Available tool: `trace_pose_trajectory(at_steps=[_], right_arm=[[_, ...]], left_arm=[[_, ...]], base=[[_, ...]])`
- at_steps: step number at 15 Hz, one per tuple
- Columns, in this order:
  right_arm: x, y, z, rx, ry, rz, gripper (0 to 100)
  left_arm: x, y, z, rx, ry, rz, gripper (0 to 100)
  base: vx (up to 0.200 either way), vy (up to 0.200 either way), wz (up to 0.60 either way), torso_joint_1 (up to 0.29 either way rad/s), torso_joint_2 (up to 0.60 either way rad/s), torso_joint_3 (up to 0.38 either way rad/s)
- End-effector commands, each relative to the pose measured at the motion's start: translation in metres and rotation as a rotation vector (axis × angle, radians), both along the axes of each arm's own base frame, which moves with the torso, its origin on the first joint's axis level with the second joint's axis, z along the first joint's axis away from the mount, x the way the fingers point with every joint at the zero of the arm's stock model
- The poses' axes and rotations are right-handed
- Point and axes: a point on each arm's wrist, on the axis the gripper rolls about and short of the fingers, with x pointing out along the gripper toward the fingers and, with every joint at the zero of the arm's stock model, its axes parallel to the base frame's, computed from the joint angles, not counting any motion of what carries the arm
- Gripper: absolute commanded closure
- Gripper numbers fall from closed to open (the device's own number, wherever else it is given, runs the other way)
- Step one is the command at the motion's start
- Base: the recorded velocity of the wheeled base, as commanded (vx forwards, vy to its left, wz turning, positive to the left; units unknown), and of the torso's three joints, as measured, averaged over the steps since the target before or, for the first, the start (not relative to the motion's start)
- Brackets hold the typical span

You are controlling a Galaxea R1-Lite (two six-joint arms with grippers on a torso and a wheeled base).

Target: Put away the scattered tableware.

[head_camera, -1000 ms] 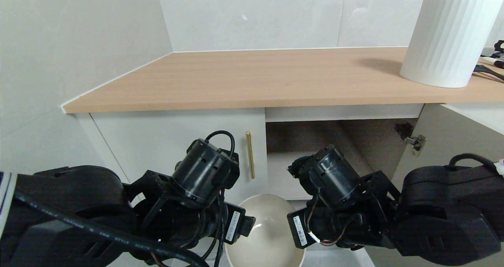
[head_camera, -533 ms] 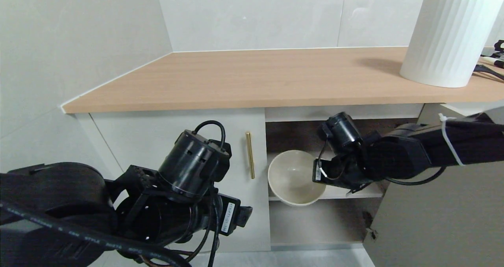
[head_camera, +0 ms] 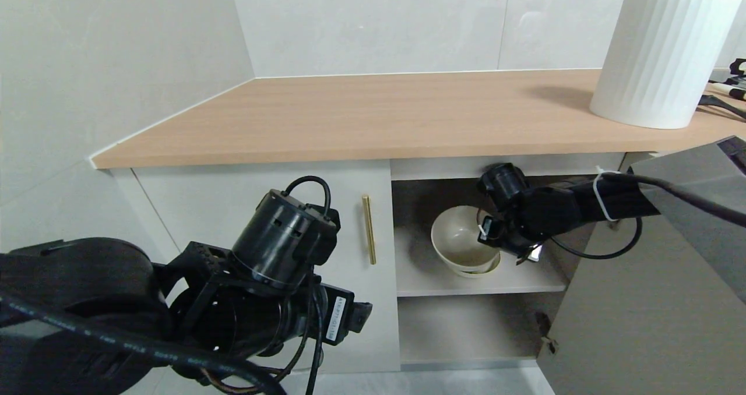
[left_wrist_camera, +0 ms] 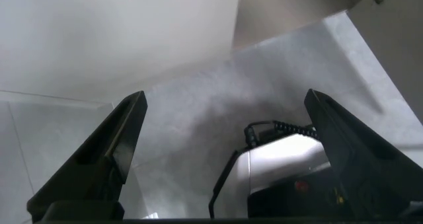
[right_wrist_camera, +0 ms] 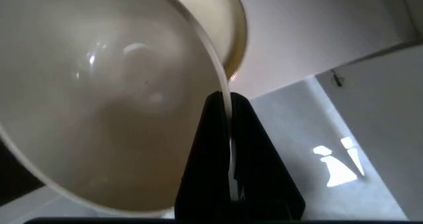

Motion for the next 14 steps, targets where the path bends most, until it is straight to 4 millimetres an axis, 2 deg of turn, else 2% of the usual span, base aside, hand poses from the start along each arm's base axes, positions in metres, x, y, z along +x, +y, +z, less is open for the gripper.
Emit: trace_pose_trajectory(at_steps=[1,4,7,11,14], right_arm=[[0.018,-0.006,-0.024,-0.022,0.024,-0.036,100],[0.021,-0.008,-0.023,-0.01,0.015,-0.047,100],[0.022,-0.008,-0.031,-0.013,0.032,-0.049,100],[0.004,-0.003,-0.013,0.01,0.021,-0.043,100],[0.001,0.003,-0.011,0.036,0.007,-0.063,100]], left_arm=[[0.0,0.0,0.001,-0.002,-0.001,0.001,0],[0.0,0.001,0.0,0.0,0.0,0.003,0],[0.0,0.0,0.0,0.0,0.0,0.003,0],[0.001,0.001,0.0,-0.002,-0.001,0.004,0],[0.001,0.001,0.0,-0.002,-0.003,0.005,0]], base=[[0.0,0.0,0.0,0.0,0.0,0.0],[0.0,0.0,0.0,0.0,0.0,0.0],[0.0,0.0,0.0,0.0,0.0,0.0],[0.0,0.0,0.0,0.0,0.0,0.0],[0.0,0.0,0.0,0.0,0.0,0.0]])
